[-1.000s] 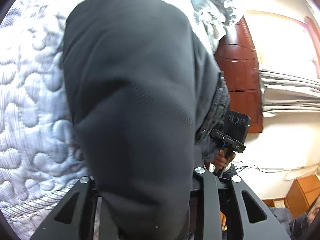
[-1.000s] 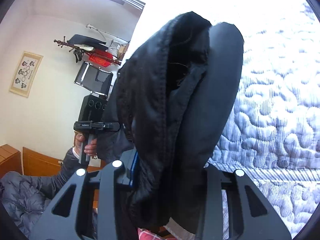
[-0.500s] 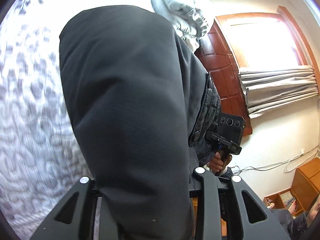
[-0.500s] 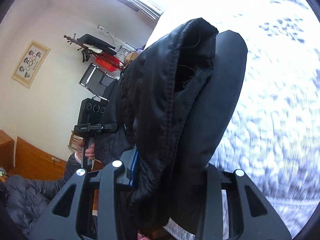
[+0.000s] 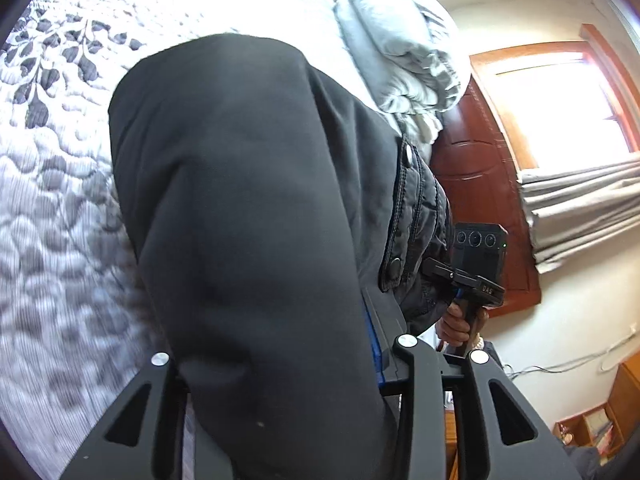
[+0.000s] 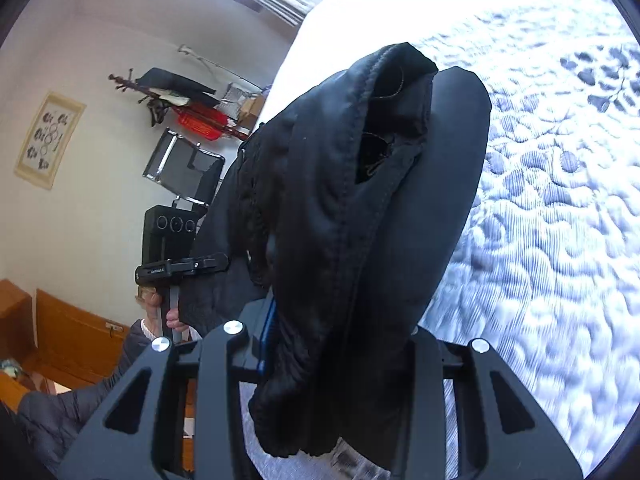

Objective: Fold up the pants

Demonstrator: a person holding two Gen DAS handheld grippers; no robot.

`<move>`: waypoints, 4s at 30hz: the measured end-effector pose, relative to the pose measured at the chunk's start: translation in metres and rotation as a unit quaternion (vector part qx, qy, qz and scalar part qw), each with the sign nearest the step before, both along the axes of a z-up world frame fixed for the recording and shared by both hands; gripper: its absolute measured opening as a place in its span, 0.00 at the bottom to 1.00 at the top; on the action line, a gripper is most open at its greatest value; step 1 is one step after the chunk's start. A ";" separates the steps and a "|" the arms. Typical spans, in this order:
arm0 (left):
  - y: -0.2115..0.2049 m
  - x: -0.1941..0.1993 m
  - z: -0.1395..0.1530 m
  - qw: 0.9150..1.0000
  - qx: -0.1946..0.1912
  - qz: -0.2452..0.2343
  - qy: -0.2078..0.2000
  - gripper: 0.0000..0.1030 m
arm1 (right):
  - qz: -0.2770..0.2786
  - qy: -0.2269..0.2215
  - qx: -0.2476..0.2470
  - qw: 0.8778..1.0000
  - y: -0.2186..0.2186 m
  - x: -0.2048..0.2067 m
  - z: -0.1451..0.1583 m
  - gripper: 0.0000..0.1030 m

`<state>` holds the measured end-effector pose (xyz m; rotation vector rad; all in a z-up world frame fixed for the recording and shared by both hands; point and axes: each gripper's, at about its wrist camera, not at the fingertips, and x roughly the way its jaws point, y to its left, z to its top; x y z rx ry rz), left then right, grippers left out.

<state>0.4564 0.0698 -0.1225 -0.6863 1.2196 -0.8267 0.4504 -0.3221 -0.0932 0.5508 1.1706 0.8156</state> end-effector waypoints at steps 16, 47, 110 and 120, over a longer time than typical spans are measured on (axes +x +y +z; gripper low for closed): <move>-0.005 0.002 -0.055 1.000 0.007 0.010 0.022 0.72 | -0.043 0.058 0.075 0.995 -0.042 0.014 -0.073 0.71; -0.004 -0.159 0.052 0.953 0.264 0.111 -0.102 0.96 | -0.173 -0.035 -0.091 0.980 -0.057 -0.160 0.032 0.87; -0.035 -0.240 0.128 0.890 0.397 0.148 -0.165 0.96 | -0.201 -0.082 -0.377 0.900 0.061 -0.245 0.086 0.94; -0.035 -0.239 0.126 0.891 0.399 0.146 -0.162 0.96 | -0.202 -0.077 -0.373 0.903 0.059 -0.243 0.080 0.94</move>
